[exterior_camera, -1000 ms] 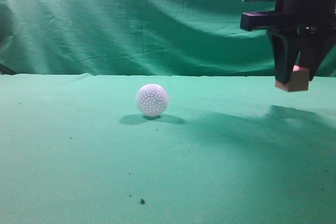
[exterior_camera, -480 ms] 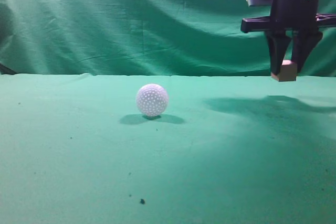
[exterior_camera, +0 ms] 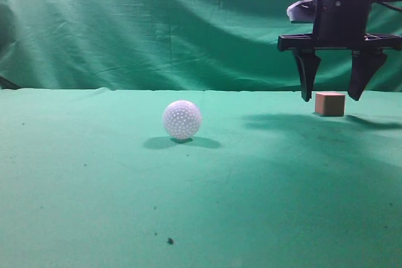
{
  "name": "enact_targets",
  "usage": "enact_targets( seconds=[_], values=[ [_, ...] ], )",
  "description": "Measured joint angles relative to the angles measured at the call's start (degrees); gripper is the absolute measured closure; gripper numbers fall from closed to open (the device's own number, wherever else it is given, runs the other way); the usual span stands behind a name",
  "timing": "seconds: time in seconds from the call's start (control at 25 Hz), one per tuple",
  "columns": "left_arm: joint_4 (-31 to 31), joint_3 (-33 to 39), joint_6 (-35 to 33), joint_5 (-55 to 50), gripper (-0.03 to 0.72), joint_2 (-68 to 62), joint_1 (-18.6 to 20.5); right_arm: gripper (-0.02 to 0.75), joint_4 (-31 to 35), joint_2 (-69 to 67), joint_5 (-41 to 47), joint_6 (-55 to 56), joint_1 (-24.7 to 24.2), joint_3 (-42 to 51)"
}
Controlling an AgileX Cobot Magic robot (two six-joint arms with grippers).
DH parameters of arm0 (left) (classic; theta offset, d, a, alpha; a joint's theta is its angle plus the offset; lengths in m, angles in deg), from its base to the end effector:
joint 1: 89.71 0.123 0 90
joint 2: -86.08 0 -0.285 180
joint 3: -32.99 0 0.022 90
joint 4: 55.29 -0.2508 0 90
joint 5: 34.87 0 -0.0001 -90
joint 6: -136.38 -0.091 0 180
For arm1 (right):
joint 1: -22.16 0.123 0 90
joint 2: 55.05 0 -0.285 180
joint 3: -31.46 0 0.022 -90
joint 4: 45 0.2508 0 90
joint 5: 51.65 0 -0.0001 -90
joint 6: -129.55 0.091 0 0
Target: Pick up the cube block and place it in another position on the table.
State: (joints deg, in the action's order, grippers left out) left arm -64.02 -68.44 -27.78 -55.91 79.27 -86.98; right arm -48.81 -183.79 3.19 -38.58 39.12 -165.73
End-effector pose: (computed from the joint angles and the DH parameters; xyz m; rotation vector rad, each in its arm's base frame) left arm 0.0522 0.0075 0.1735 -0.2059 1.8416 -0.0097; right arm 0.4233 0.1239 0.1853 -0.1747 2.8918 0.0034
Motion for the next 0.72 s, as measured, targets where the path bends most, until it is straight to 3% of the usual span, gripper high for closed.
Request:
enact_targets(
  seconds=[0.12, 0.36, 0.44, 0.72],
  values=[
    [0.0, 0.0, 0.0, 0.0, 0.426, 0.0, 0.0, 0.268, 0.0, 2.5, 5.6, 0.0, 0.0, -2.3],
    [0.0, 0.0, 0.0, 0.0, 0.426, 0.0, 0.0, 0.654, 0.1, 14.0, 13.7, 0.0, 0.0, -3.1],
    [0.0, 0.0, 0.0, 0.0, 0.426, 0.0, 0.0, 0.738, 0.1, 18.4, 14.2, 0.0, 0.0, -2.7],
    [0.0, 0.0, 0.0, 0.0, 0.426, 0.0, 0.0, 0.738, 0.3, 36.9, 14.6, 0.0, 0.0, 9.5]
  ],
)
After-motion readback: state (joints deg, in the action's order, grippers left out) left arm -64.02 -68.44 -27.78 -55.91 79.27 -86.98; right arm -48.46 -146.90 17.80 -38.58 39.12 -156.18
